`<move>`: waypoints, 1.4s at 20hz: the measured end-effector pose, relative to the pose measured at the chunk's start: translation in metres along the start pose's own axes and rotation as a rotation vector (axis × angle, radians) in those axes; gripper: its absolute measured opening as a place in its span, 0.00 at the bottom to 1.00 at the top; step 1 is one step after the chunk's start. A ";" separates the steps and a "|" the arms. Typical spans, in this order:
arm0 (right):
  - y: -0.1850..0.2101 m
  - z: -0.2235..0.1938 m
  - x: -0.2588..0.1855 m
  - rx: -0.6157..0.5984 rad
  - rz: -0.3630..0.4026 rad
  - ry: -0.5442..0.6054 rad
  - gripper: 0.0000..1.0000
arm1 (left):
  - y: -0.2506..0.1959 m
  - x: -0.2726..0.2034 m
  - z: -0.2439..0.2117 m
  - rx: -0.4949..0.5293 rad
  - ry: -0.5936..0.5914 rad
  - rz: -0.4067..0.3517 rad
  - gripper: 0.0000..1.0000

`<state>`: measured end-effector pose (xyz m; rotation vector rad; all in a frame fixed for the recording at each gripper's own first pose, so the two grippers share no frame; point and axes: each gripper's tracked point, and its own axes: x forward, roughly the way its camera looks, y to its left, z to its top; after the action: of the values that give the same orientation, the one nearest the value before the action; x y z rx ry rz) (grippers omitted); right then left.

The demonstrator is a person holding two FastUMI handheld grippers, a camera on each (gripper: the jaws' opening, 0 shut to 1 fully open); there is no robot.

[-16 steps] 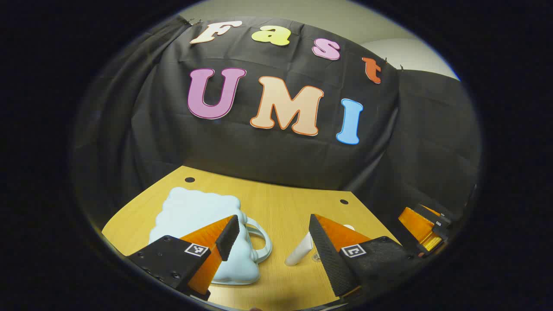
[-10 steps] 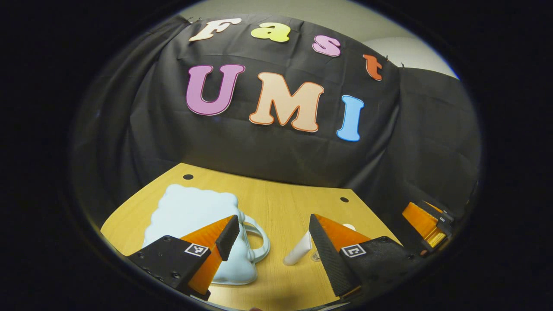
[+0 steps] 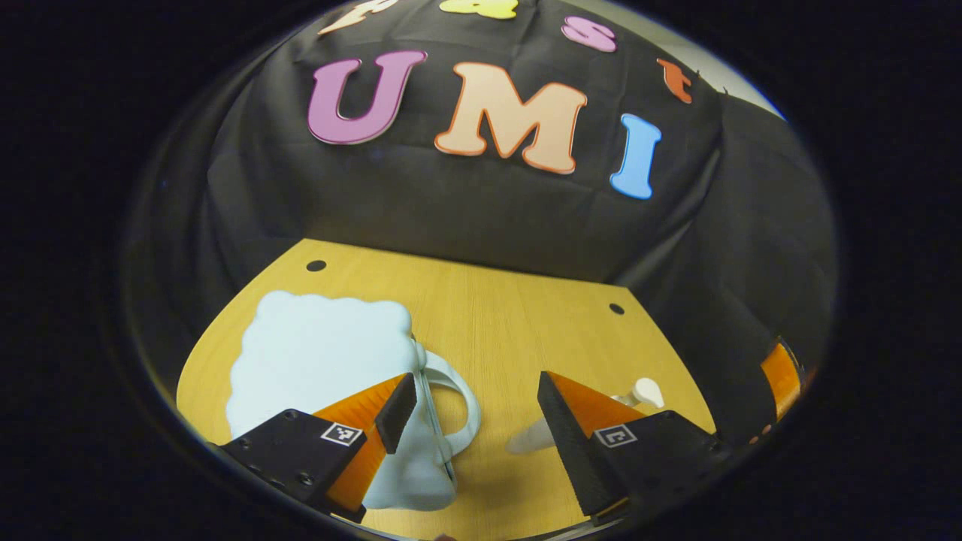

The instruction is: First open the suitcase, pack the skin care products into it, and then close the suitcase.

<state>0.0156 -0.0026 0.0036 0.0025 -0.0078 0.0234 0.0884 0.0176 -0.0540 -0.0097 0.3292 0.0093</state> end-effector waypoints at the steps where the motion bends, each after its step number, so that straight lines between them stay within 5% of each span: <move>1: 0.000 -0.002 -0.001 0.000 -0.001 0.006 0.98 | -0.001 0.009 -0.004 0.005 0.049 -0.006 0.95; 12: -0.006 -0.016 -0.014 -0.010 -0.018 0.043 0.98 | 0.003 0.079 -0.051 -0.012 0.477 0.067 0.92; 19: -0.028 -0.018 -0.026 0.006 -0.067 0.048 0.98 | 0.009 0.104 -0.080 -0.051 0.636 0.119 0.66; 28: -0.044 -0.022 -0.034 0.006 -0.102 0.061 0.98 | 0.022 0.117 -0.092 -0.051 0.682 0.173 0.24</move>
<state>-0.0173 -0.0471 -0.0184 0.0080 0.0535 -0.0786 0.1686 0.0393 -0.1793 -0.0350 1.0109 0.1888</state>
